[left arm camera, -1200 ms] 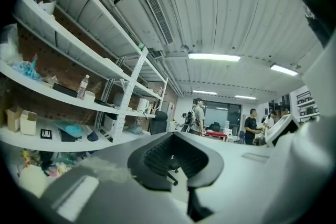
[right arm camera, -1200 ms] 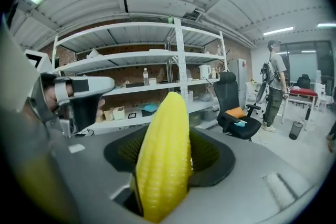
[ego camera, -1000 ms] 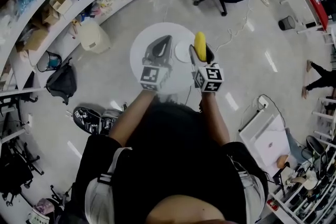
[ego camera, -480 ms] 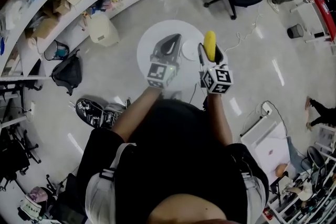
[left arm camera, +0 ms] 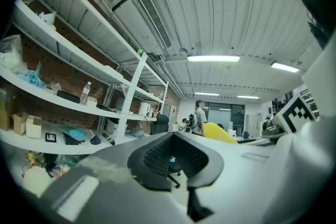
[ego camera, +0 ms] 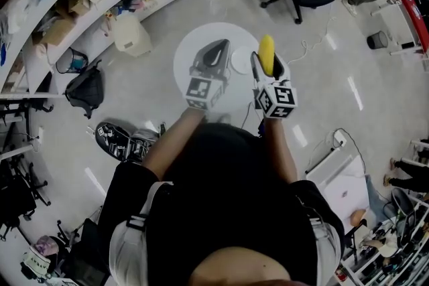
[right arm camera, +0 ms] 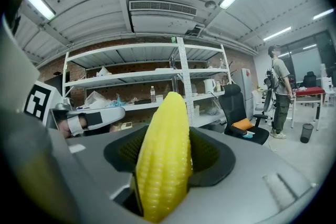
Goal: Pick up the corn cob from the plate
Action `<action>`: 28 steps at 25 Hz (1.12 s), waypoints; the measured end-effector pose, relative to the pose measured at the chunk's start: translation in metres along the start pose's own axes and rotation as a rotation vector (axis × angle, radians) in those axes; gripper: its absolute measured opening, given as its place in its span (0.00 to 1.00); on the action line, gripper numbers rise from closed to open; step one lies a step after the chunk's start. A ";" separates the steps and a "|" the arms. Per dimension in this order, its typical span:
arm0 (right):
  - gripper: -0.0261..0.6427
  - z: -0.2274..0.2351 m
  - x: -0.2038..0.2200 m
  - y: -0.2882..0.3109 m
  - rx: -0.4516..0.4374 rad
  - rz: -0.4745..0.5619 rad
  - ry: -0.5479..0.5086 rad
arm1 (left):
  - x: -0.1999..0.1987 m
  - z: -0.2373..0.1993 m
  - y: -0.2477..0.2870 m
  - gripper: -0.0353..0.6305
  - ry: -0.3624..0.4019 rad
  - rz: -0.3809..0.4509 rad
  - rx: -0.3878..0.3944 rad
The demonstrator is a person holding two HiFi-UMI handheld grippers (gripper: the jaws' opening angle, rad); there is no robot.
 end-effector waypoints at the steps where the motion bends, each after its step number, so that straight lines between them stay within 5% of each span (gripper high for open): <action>1: 0.40 -0.001 -0.001 0.000 -0.003 0.004 -0.002 | -0.001 0.001 0.000 0.05 -0.001 0.002 -0.001; 28: 0.40 -0.008 -0.009 -0.014 -0.015 0.038 -0.008 | 0.010 0.008 -0.005 0.05 -0.014 -0.010 -0.007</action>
Point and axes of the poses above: the fingertips, and each gripper's own axes: y forward along the fingers, z to its right, x out of its underside, the point moved 3 cm from there along -y, backward along the fingers, and after that the axes turned 13 degrees about -y, right-handed, at the moved point
